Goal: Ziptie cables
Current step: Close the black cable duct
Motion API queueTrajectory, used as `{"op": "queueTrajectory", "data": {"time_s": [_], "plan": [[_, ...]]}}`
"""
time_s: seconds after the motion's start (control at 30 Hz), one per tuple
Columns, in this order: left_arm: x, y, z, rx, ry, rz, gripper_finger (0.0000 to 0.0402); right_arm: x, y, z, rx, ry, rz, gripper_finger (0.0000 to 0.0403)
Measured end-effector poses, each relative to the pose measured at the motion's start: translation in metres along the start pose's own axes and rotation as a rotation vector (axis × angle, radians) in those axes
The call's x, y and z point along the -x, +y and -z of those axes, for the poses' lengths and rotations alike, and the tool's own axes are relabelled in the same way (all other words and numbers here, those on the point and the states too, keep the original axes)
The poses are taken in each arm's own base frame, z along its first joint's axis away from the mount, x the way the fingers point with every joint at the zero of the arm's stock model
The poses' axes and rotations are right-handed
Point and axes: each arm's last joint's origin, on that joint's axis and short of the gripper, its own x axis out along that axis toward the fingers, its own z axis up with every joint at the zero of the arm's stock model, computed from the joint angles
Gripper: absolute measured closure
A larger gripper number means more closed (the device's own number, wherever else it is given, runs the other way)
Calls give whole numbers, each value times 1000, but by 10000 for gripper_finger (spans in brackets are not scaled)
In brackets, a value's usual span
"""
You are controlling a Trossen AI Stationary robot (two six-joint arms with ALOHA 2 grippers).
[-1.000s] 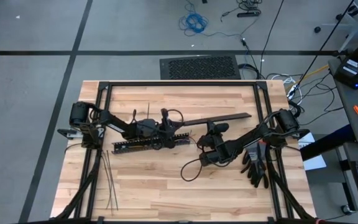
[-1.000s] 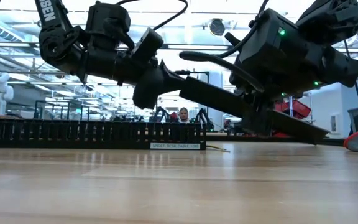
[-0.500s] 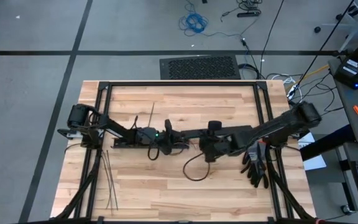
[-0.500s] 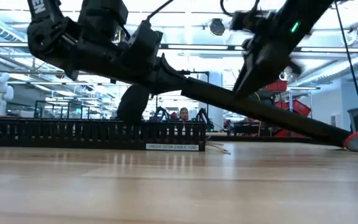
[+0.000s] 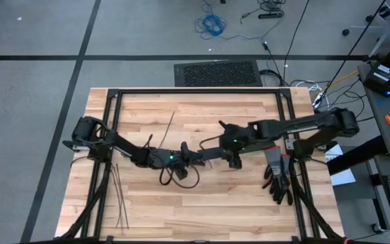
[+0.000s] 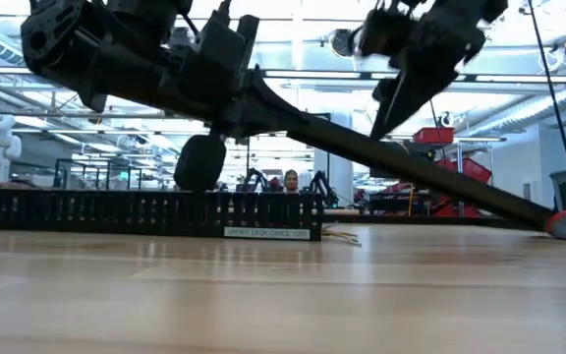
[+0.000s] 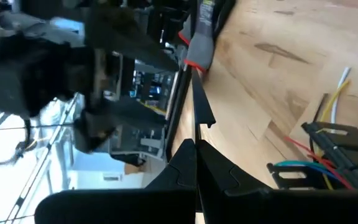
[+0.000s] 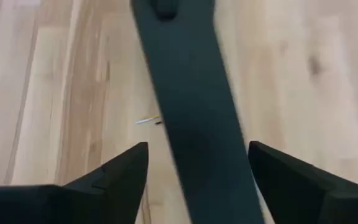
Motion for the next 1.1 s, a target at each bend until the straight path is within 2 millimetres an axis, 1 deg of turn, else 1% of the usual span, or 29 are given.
{"op": "queueTrajectory", "data": {"time_s": [0.13,0.23,0.3,0.47,0.67,0.97,1.03,1.1], "plan": [[-3,1,-1,-9,13,22,401,-26,-12,2,13,71,-41,110],[-4,-3,1,-20,22,49,401,-38,-18,4,12,98,-85,97],[-4,-4,1,-24,26,60,401,-42,-21,4,20,102,-90,91],[-4,-4,1,-27,34,64,401,-39,-25,1,29,89,-86,85],[-2,-2,-4,-50,19,38,401,-35,-25,-7,37,69,-83,85],[-2,1,-7,-50,11,27,402,-28,-25,-18,52,51,-82,85],[-2,0,-7,-51,13,27,402,-26,-25,-21,84,39,-57,85],[-2,0,-6,-51,31,26,401,-25,-24,-25,102,23,4,85]]}}
